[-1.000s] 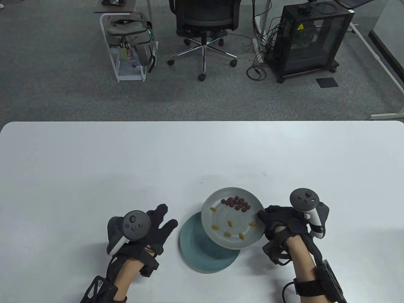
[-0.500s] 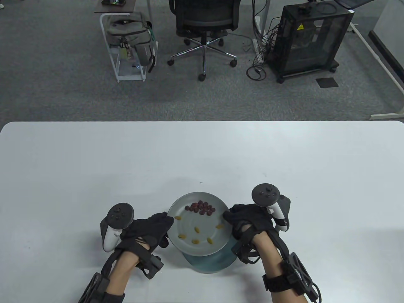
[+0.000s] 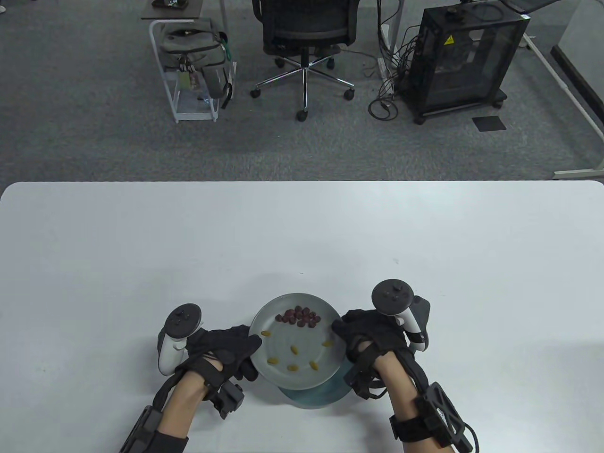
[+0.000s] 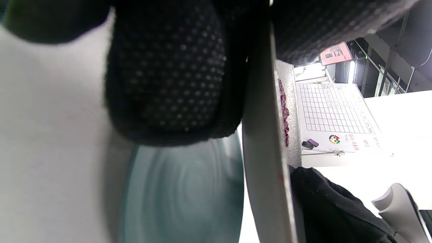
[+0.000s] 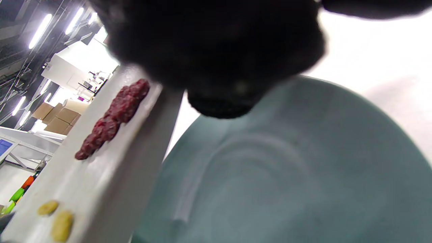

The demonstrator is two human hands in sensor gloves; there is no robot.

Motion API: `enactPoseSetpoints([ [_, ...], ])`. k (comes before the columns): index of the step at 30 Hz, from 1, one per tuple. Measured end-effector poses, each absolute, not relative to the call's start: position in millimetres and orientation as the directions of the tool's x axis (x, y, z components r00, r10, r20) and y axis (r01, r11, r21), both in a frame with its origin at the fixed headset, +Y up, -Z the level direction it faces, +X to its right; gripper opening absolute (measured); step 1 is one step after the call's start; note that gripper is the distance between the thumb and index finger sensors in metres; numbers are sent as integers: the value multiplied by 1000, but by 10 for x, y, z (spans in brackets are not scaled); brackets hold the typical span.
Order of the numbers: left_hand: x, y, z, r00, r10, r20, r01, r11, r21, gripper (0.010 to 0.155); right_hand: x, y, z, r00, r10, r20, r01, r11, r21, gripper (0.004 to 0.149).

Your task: Pick raisins with hand pinch into plate

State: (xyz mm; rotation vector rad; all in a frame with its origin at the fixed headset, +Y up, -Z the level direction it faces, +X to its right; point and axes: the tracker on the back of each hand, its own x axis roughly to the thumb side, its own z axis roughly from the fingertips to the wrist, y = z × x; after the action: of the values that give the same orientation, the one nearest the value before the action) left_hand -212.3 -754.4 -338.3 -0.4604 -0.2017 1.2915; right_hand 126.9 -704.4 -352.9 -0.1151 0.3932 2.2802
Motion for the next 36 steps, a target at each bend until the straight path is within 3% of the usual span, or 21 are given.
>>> enactPoseSetpoints([
  [12,-2137,-7545,-3381,294,949,-110,-888,229,-399,55,1260,-7033,-3457,-702,689,-181,-712,-685,151,49],
  [16,-2186,-7545,-3388,299,947,-117,-900,239,-365,54,1275,-6868,-3366,-751,656,-75,-659,-752,8,56],
  [18,-2205,-7556,-3395,301,946,-121,-902,241,-358,54,1240,-6801,-3321,-764,645,1,-644,-764,-30,53],
  [29,-2219,-7553,-3396,327,938,-119,-899,269,-346,54,688,-6614,-3087,-910,280,305,-321,-943,-93,46],
  [32,-2222,-7554,-3394,330,936,-119,-898,273,-344,54,573,-6630,-3071,-932,164,323,-212,-970,-121,46],
  [36,-2222,-7549,-3395,327,937,-120,-900,271,-343,54,514,-6666,-3083,-931,133,339,-179,-978,-108,47],
])
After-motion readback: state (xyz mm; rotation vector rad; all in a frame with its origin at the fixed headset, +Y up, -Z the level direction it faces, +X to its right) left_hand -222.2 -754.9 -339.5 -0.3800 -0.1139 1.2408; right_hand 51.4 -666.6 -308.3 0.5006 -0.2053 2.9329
